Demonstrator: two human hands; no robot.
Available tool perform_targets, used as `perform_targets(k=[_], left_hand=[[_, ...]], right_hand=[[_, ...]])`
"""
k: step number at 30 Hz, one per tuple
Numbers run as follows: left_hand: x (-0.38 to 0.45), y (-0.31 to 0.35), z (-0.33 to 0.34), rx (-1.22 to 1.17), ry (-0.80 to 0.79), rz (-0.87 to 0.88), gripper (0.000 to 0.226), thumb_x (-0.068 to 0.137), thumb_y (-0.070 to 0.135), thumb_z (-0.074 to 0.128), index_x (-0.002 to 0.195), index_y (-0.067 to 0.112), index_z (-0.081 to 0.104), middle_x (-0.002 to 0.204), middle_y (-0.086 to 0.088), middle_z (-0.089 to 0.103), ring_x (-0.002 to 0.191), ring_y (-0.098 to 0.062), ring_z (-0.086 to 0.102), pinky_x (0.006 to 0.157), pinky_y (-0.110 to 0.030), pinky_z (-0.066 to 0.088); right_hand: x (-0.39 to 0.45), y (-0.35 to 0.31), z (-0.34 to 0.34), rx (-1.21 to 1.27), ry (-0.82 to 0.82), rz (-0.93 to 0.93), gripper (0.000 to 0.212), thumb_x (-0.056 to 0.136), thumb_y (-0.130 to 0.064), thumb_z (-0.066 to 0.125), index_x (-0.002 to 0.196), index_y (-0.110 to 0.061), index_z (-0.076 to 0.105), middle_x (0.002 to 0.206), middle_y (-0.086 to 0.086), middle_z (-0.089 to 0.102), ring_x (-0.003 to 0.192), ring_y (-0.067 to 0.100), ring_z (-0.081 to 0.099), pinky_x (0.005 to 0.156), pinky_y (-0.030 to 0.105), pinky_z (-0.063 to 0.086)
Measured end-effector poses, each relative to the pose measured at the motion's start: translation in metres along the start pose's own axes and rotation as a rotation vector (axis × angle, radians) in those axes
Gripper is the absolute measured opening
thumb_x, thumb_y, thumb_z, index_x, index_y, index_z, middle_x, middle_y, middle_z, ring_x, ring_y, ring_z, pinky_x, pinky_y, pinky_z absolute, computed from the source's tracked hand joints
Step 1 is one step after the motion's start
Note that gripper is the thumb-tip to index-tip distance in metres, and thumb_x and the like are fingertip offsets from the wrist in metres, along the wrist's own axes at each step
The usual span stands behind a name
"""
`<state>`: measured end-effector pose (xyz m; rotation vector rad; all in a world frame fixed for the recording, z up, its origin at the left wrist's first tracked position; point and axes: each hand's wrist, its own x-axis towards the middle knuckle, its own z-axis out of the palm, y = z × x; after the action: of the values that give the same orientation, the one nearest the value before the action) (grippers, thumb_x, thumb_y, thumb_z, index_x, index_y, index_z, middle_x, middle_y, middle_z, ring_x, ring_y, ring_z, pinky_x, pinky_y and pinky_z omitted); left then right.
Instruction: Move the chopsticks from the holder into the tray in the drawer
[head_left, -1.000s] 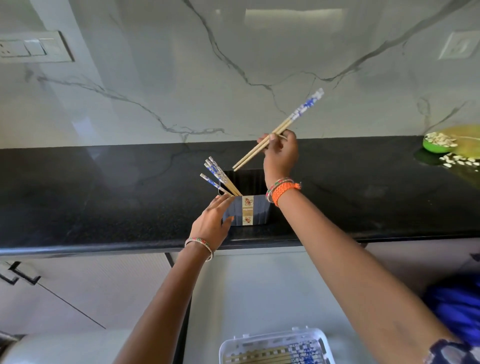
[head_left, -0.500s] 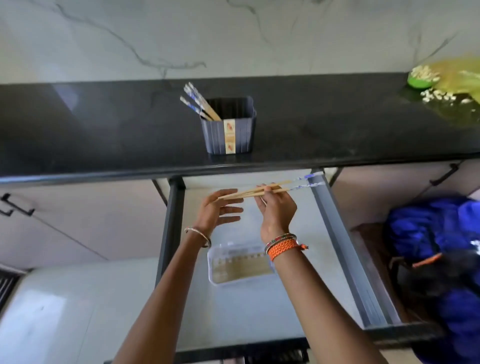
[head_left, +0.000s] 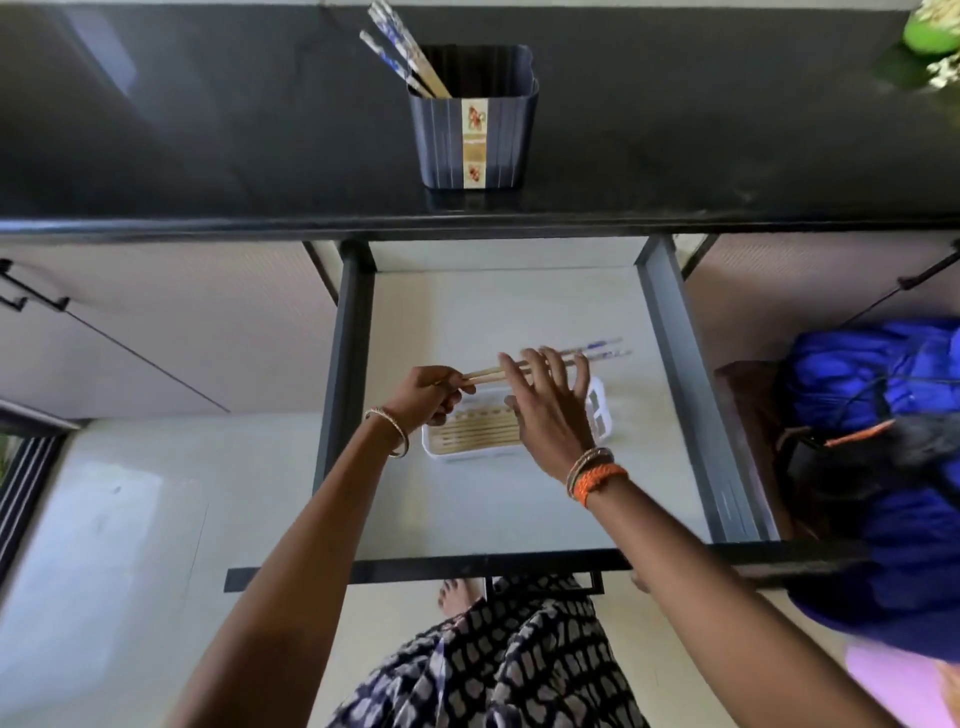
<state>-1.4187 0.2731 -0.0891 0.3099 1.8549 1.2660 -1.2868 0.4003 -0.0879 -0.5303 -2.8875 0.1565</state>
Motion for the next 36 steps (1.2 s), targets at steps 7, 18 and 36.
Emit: perform_targets(k=[7, 18, 36], left_hand=[[-0.014, -0.031, -0.008, -0.033, 0.375, 0.037, 0.015, 0.091, -0.001, 0.044, 0.090, 0.007, 0.057, 0.073, -0.008, 0.053, 0.053, -0.011, 0.049, 0.041, -0.017, 0.043], [-0.017, -0.054, -0.001, 0.429, 0.364, -0.082, 0.033, 0.084, 0.007, 0.061, 0.116, 0.003, 0.059, 0.107, -0.016, 0.068, 0.098, -0.028, 0.064, 0.076, -0.021, 0.039], [-0.015, -0.055, -0.001, 0.401, 0.341, -0.125, 0.037, 0.084, 0.007, 0.060, 0.121, 0.004, 0.057, 0.110, -0.019, 0.067, 0.104, -0.030, 0.061, 0.091, -0.032, 0.047]], right_hand=[[0.027, 0.030, 0.024, 0.330, -0.273, -0.124, 0.058, 0.086, 0.009, 0.046, 0.128, -0.027, 0.062, 0.083, 0.005, 0.063, 0.091, 0.027, 0.058, 0.080, 0.035, 0.042], [0.032, 0.036, 0.070, 0.145, -0.407, -0.088, 0.033, 0.089, -0.045, 0.048, 0.063, -0.025, 0.051, 0.084, 0.004, 0.071, 0.081, 0.020, 0.067, 0.054, 0.025, 0.036], [0.036, 0.029, 0.054, -0.118, -0.511, -0.324, 0.048, 0.086, 0.017, 0.043, 0.126, -0.005, 0.057, 0.109, 0.013, 0.067, 0.099, 0.028, 0.067, 0.085, 0.035, 0.056]])
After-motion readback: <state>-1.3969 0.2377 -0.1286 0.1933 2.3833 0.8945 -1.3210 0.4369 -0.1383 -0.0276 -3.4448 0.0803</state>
